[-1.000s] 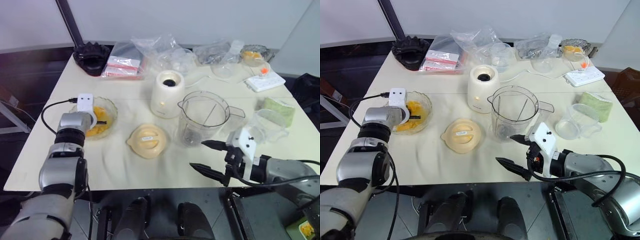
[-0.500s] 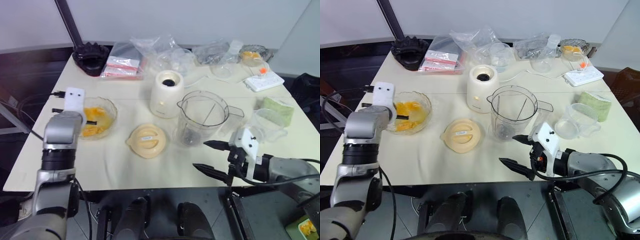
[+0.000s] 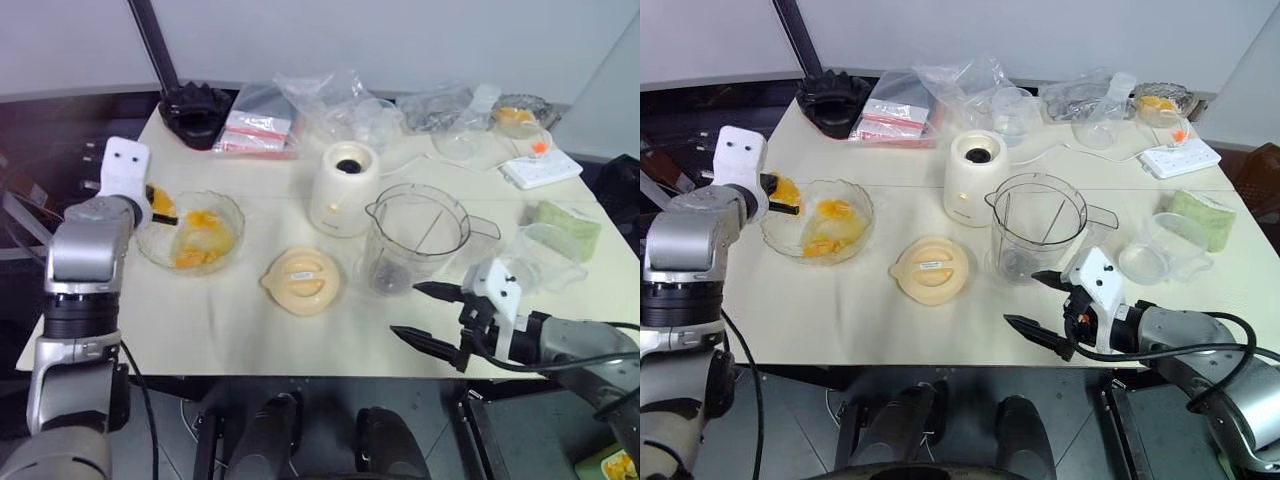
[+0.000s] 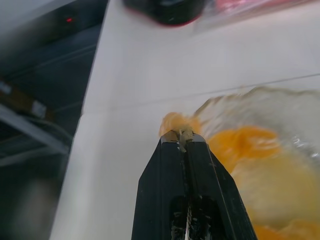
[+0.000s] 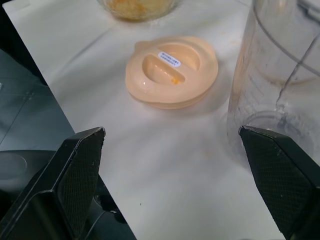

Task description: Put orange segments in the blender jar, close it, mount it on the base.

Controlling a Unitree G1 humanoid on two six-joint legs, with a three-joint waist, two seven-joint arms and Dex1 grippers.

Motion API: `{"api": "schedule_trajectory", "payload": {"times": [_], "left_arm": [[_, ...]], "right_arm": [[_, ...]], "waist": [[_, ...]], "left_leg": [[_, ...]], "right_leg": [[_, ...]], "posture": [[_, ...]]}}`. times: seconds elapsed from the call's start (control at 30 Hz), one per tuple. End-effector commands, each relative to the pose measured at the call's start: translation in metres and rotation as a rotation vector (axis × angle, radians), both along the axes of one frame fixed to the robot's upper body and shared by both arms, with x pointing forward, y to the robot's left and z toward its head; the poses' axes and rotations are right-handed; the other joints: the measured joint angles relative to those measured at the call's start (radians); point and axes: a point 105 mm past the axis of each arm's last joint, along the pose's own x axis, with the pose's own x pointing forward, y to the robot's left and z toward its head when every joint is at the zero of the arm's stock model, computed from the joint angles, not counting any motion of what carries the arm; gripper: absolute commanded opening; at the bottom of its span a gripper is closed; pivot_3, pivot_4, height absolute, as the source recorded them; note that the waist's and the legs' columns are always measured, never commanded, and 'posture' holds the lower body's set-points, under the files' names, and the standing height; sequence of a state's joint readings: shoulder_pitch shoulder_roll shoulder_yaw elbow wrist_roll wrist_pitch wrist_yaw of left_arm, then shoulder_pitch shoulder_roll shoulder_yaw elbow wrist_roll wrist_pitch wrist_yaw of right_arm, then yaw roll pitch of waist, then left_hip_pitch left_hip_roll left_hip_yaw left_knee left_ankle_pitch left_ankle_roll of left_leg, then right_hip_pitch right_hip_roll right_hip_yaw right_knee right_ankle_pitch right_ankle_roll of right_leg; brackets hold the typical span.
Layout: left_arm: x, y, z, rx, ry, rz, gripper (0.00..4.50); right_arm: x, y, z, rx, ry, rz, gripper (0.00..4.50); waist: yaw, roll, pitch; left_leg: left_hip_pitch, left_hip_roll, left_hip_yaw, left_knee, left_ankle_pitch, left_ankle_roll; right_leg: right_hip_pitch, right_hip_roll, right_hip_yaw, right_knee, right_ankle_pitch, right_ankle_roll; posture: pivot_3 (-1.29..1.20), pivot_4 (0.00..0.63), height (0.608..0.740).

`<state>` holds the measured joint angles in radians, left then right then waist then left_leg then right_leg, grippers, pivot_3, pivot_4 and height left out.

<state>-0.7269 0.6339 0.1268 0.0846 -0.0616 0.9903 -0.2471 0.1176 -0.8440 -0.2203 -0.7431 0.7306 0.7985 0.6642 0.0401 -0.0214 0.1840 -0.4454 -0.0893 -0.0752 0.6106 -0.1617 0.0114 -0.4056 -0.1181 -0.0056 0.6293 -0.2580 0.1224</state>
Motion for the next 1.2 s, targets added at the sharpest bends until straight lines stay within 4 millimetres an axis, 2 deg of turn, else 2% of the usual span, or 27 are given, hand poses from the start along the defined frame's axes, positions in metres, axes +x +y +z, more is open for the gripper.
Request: {"api": "schedule_trajectory", "payload": {"times": [0.03, 0.17, 0.3, 0.37, 0.53, 0.6, 0.73, 0.8, 1.0, 1.2], "left_arm": [[0.004, -0.01, 0.031, 0.004, -0.061, -0.072, 0.03], [0.005, -0.032, 0.059, -0.035, -0.089, -0.224, 0.03], [0.002, -0.064, 0.094, -0.113, -0.141, -0.425, 0.03], [-0.002, -0.083, 0.116, -0.144, -0.166, -0.538, 0.03], [-0.016, -0.114, 0.158, -0.205, -0.234, -0.741, 0.03], [-0.026, -0.137, 0.171, -0.237, -0.254, -0.882, 0.03], [-0.048, -0.183, 0.177, -0.303, -0.211, -1.177, 0.03], [-0.053, -0.199, 0.178, -0.32, -0.193, -1.263, 0.03], [-0.055, -0.244, 0.18, -0.37, -0.135, -1.467, 0.03], [-0.059, -0.278, 0.172, -0.404, -0.069, -1.601, 0.03]], "right_arm": [[0.001, -0.006, 0.016, -0.003, -0.079, -0.032, 4.5], [0.003, -0.018, 0.027, 0.011, -0.101, -0.093, 4.5], [0.003, -0.03, 0.032, 0.002, -0.115, -0.139, 4.5], [0.003, -0.036, 0.034, -0.006, -0.124, -0.16, 4.5], [0.002, -0.042, 0.033, -0.009, -0.134, -0.198, 4.5], [0.004, -0.045, 0.032, -0.007, -0.139, -0.214, 4.5], [0.008, -0.047, 0.031, -0.001, -0.154, -0.231, 4.5], [0.01, -0.049, 0.031, -0.001, -0.166, -0.241, 4.5], [0.014, -0.054, 0.032, -0.001, -0.218, -0.295, 4.5], [0.006, -0.053, 0.024, 0.006, -0.221, -0.339, 4.5]], "waist": [[0.0, 0.0, 0.0], [-0.001, 0.0, 0.0], [0.001, 0.0, 0.0], [0.0, 0.0, 0.0], [-0.003, 0.0, 0.0], [-0.004, 0.0, 0.0], [-0.002, 0.0, 0.0], [-0.002, 0.0, 0.0], [-0.002, 0.0, 0.001], [-0.003, 0.001, 0.001]], "left_leg": [[0.0, 0.0, 0.0, 0.0, 0.0, 0.0], [-0.001, 0.0, 0.0, 0.0, 0.0, 0.0], [-0.002, 0.0, 0.0, 0.0, 0.0, 0.0], [-0.002, 0.0, 0.0, 0.0, 0.0, 0.0], [-0.003, 0.0, 0.0, 0.0, 0.0, 0.0], [-0.002, 0.0, 0.0, 0.0, 0.0, 0.0], [-0.003, 0.0, 0.0, 0.001, 0.0, 0.0], [-0.003, 0.0, 0.0, 0.001, 0.0, 0.0], [-0.003, 0.0, 0.001, 0.001, 0.0, 0.001], [-0.003, 0.0, 0.001, 0.001, 0.0, 0.002]], "right_leg": [[0.0, 0.0, 0.0, 0.0, 0.0, 0.0], [0.001, 0.0, 0.0, 0.0, 0.0, 0.0], [0.001, 0.0, 0.0, 0.0, 0.0, 0.001], [0.002, 0.0, -0.001, 0.0, 0.0, 0.0], [0.002, 0.0, -0.001, 0.0, 0.0, 0.001], [0.001, 0.001, -0.001, 0.001, 0.0, 0.001], [0.002, 0.001, -0.001, 0.001, 0.0, 0.0], [0.002, 0.0, -0.001, 0.0, 0.0, 0.0], [0.002, 0.0, -0.001, 0.0, 0.0, 0.0], [0.002, 0.0, -0.001, 0.0, 0.0, 0.001]], "posture": [[0.0, 0.15, 0.74], [0.0, 0.15, 0.74], [0.0, 0.15, 0.74], [0.0, 0.15, 0.74], [0.0, 0.15, 0.74], [0.0, 0.15, 0.74], [0.0, 0.15, 0.74], [0.0, 0.15, 0.74], [0.0, 0.15, 0.74], [0.0, 0.15, 0.74]]}}
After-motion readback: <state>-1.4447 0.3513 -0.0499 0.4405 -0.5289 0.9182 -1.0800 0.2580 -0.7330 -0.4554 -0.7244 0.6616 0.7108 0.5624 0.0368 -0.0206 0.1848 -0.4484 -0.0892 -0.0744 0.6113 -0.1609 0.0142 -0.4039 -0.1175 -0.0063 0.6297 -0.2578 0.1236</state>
